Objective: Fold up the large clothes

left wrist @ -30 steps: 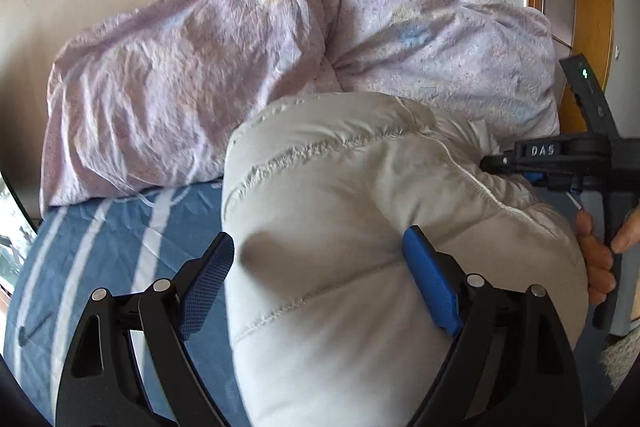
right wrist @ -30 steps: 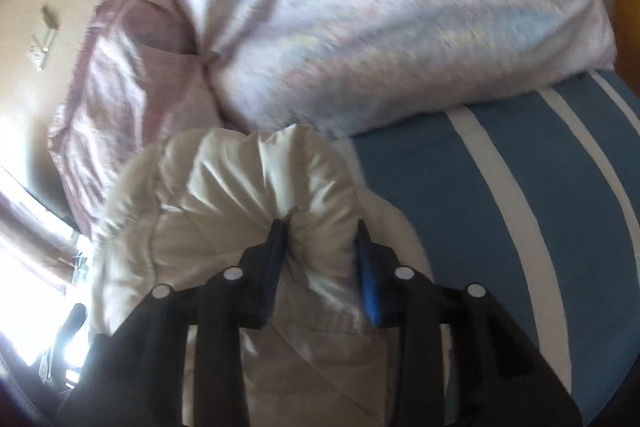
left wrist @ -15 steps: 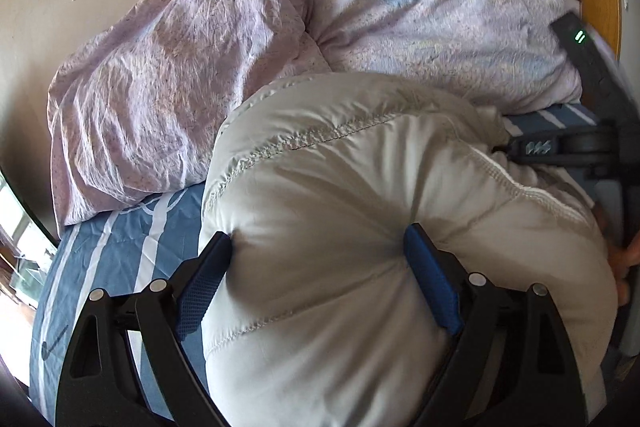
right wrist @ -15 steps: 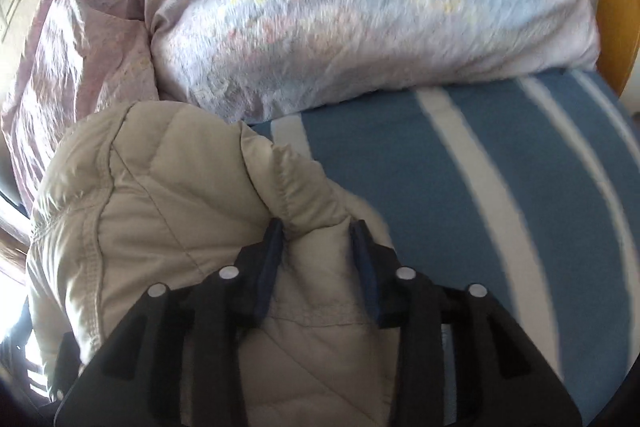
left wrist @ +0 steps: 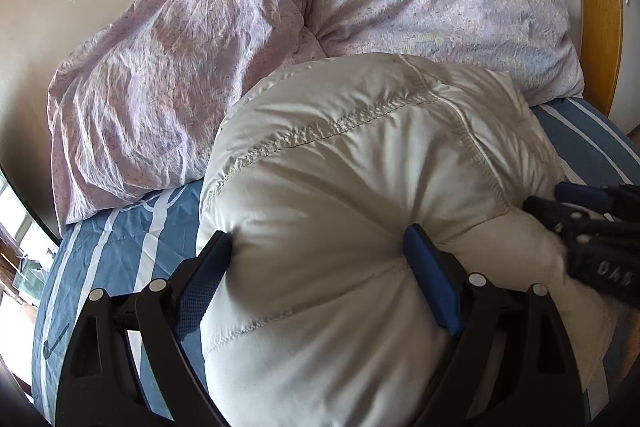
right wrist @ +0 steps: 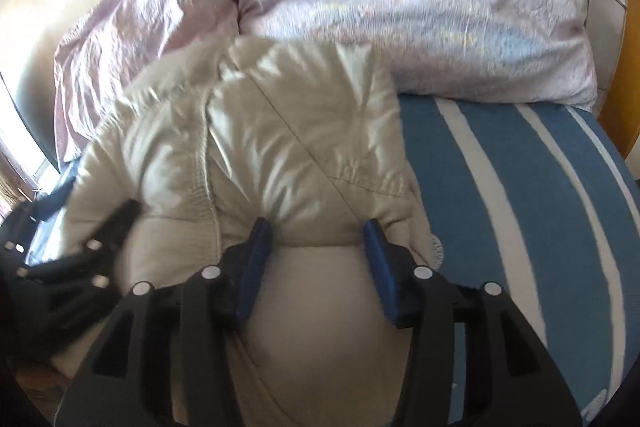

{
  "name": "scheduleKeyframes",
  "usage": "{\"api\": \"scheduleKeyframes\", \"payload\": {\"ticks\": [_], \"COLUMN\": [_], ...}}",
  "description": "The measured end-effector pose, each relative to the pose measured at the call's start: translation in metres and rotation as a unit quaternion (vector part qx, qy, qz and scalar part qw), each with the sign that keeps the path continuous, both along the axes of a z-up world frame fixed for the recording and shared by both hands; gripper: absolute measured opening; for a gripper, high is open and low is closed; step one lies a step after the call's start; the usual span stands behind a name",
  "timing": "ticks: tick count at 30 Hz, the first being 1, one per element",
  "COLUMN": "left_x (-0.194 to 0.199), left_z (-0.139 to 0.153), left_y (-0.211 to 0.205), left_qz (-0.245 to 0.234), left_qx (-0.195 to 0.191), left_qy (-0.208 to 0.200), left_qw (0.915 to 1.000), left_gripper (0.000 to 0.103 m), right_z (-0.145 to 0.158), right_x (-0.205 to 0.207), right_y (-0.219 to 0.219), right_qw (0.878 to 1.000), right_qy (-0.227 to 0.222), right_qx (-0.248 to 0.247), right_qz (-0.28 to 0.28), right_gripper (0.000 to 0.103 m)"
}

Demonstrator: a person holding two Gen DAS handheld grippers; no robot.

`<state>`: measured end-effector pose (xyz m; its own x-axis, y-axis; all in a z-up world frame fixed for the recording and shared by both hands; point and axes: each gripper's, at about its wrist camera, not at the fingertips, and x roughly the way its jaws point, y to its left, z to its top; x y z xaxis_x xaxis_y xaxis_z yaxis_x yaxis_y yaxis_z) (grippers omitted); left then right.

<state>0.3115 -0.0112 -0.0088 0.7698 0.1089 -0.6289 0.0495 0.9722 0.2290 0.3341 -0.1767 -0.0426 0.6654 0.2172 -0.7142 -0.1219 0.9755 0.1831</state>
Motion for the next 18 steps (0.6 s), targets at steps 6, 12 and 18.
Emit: {"api": "scheduleKeyframes", "payload": {"ticks": [6, 12, 18], "left_x": [-0.001, 0.000, 0.050], "left_z": [-0.001, 0.039, 0.056], "left_y": [-0.005, 0.019, 0.055], "left_qz": [0.008, 0.002, 0.046], "left_qx": [0.011, -0.016, -0.053], "left_qy": [-0.011, -0.023, -0.013], "left_qw": [0.9998, 0.9996, 0.9974], "left_gripper": [0.089, 0.088, 0.091], "right_z": [-0.004, 0.049, 0.054], "right_x": [-0.003, 0.023, 0.073], "right_y": [0.004, -0.018, -0.007], "right_qw": [1.000, 0.996, 0.994], "right_qy": [-0.011, -0.024, 0.001], "right_qx": [-0.011, 0.080, 0.100], "right_qz": [-0.007, -0.017, -0.038], "right_gripper": [0.051, 0.054, 0.054]}}
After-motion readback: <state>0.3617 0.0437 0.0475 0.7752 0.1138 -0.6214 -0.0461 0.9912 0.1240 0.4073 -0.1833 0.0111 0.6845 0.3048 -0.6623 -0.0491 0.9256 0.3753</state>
